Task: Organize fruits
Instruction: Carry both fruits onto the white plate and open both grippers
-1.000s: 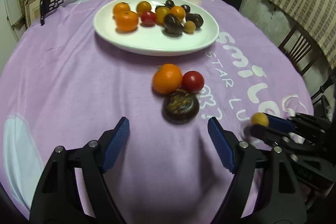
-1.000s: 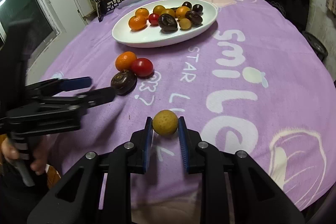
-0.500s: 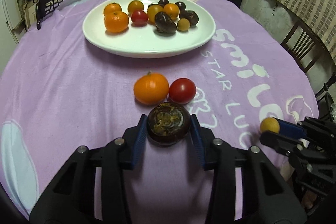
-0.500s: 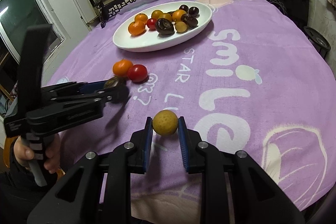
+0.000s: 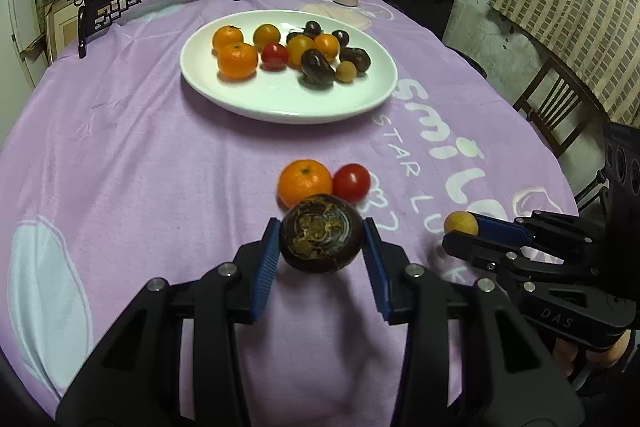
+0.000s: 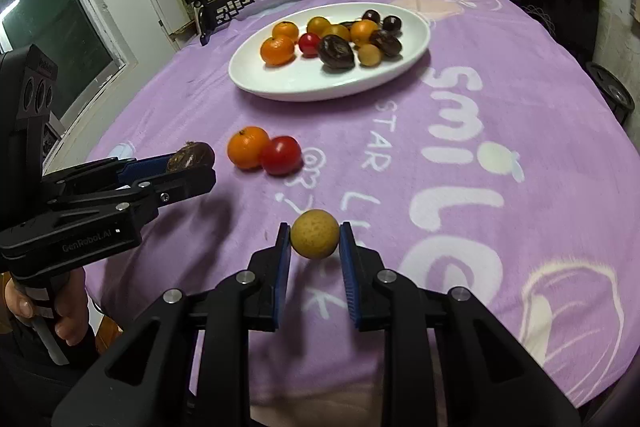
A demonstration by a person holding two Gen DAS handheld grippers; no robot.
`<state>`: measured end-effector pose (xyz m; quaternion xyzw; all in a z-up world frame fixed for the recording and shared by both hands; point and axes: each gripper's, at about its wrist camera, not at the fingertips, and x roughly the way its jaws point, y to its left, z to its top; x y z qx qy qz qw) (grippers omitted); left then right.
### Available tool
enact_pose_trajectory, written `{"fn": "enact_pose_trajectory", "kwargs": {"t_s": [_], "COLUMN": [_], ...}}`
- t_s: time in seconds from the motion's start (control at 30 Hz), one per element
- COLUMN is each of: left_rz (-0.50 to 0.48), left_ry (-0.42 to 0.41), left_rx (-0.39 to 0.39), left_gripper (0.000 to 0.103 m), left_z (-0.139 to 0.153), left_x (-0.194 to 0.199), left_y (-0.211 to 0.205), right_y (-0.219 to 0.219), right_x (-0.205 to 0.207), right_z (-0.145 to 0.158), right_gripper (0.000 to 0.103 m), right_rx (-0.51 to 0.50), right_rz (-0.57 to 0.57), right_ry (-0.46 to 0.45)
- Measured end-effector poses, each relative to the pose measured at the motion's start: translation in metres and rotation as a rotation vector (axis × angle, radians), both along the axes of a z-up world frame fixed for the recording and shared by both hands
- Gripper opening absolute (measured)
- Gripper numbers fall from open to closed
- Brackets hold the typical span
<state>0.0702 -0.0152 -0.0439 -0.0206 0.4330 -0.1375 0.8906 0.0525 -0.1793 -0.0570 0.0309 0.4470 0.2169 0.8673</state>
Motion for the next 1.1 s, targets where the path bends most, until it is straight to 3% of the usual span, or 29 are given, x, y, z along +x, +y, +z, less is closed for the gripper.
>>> {"fn": "enact_pose_trajectory", "kwargs": {"t_s": [0.3,0.57,0.73,0.87,1.03,1.1], "left_rz": [0.026,0.069,0.095,0.088,0.076,0.085], "left_ry": [-0.008,-0.050,-0.008,0.022,0.004,-0.015], "left_rx": [0.002,0.024,0.018,0.013,0.008,0.007], "left_gripper": [0.042,0.042,0.042,0.042,0.042,0.056], "left_z": [0.015,0.059,0.044,0.028,0.030,0.031], "left_x": [0.029,0.128,0.186,0.193,0.193,0.191], "left_y": [0.018,0.019,0.009,0.013,0.013,0.014], "right_y": [0.017,0.019,0.024,0.021,0.026,0.026], "right_x": [0.033,0.124,0.182,0.190,0.189,0.187], "right_z": [0.018,0.056,0.043,0.031,0.033,0.033], "right_gripper": [0.025,0.025,0.025,0.024,0.025,0.043], "right_rx": [-0.013,-0.012,-0.071,-0.054,-0.039,-0.049], "right_rz": [0.037,-0.035,-0.080,-0.073,-0.047,-0.059], "right_ry": [-0.027,-0.141,-0.127,-0.106,-0.115,-0.146]}}
